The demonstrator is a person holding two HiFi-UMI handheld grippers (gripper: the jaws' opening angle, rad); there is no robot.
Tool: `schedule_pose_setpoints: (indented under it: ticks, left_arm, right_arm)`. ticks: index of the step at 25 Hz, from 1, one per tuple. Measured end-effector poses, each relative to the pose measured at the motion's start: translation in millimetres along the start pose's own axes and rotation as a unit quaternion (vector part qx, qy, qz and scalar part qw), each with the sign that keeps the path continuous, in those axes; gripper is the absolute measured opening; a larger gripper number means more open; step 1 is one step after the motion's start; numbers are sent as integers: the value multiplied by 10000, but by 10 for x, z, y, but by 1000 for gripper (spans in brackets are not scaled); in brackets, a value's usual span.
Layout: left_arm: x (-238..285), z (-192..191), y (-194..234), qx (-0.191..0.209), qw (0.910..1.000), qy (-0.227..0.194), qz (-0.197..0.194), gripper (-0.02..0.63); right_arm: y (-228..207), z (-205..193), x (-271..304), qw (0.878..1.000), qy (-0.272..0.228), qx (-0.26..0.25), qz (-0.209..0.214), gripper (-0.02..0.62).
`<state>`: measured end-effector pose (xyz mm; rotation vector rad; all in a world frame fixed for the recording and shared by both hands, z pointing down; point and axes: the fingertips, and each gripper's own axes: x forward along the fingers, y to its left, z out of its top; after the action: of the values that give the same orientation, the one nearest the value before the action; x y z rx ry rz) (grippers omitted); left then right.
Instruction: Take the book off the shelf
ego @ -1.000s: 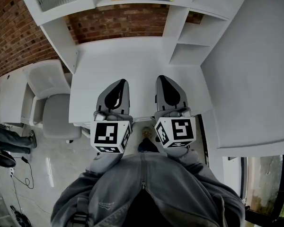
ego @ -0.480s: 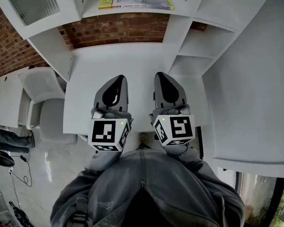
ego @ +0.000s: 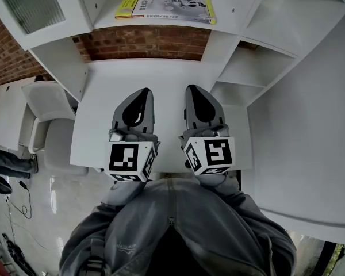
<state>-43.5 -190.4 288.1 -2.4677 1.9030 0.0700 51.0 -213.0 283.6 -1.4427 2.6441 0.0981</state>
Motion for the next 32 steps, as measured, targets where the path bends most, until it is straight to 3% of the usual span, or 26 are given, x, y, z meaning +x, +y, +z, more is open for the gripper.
schedule_pose_setpoints:
  ticks: [12, 32]
  left_arm:
    - [224, 124, 274, 28, 9998, -152, 154, 6]
    - [671, 503, 387, 632, 9964, -406, -396, 8]
  right_arm:
    - [-78, 35, 210, 10000, -60, -79, 11, 26]
    - [-364, 416, 599, 9966, -427, -534, -467, 26]
